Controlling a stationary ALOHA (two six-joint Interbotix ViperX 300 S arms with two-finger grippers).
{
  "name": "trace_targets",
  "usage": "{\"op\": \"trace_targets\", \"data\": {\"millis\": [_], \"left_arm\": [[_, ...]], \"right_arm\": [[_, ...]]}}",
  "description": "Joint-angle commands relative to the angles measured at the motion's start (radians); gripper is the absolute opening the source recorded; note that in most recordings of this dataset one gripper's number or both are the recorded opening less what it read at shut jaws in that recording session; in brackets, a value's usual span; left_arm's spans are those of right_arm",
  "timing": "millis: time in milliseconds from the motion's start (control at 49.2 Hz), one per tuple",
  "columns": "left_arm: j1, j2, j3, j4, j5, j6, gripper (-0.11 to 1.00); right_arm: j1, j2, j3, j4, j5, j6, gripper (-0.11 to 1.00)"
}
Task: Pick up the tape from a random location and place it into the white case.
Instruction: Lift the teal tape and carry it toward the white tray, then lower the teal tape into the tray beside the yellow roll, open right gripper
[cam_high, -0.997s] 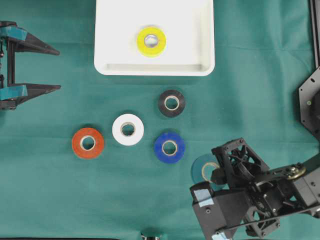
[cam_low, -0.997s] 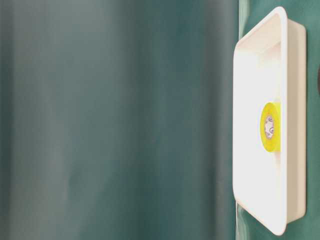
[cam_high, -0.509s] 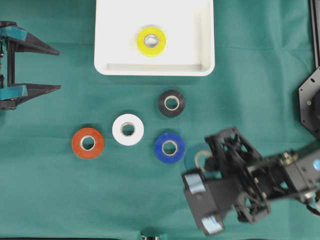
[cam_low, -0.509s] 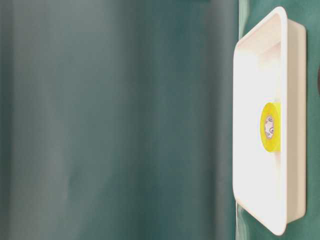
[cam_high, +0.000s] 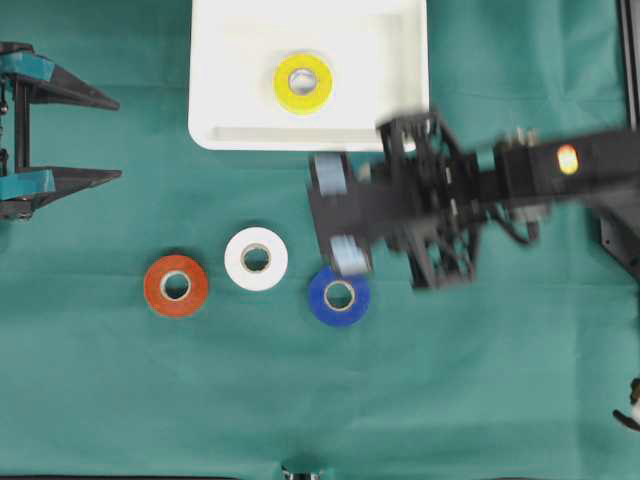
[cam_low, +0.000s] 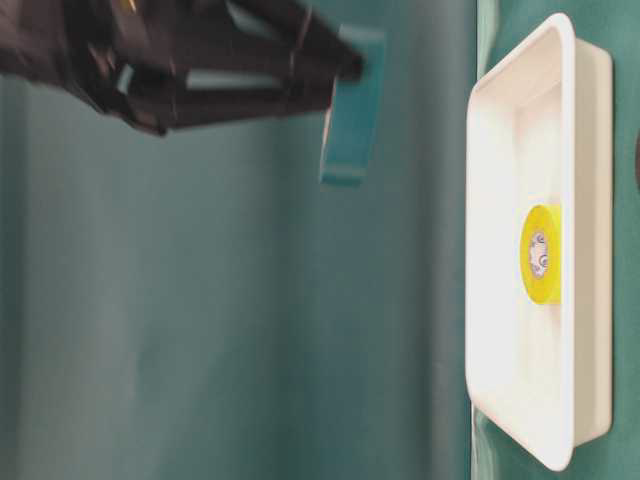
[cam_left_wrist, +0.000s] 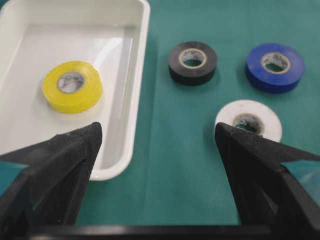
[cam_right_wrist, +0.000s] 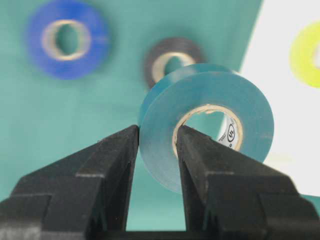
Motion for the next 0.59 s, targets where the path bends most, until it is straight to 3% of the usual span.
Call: {"op": "trace_targets", "data": {"millis": [0, 407, 570], "left_arm": [[0.002, 0.005, -0.009, 0.0, -0.005, 0.0, 0.99], [0.003, 0.005, -0.009, -0.002, -0.003, 0.0, 0.99], [0.003, 0.005, -0.009, 0.0, -0.003, 0.0, 0.99]], "right_arm": [[-0.066, -0.029, -0.026, -0.002, -0.017, -0.015, 0.28], [-0.337, -0.029, -0.026, -0.003, -0.075, -0.106, 0.28], [-0.4, -0.029, -0.026, -0.003, -0.081, -0.126, 0.28]]}}
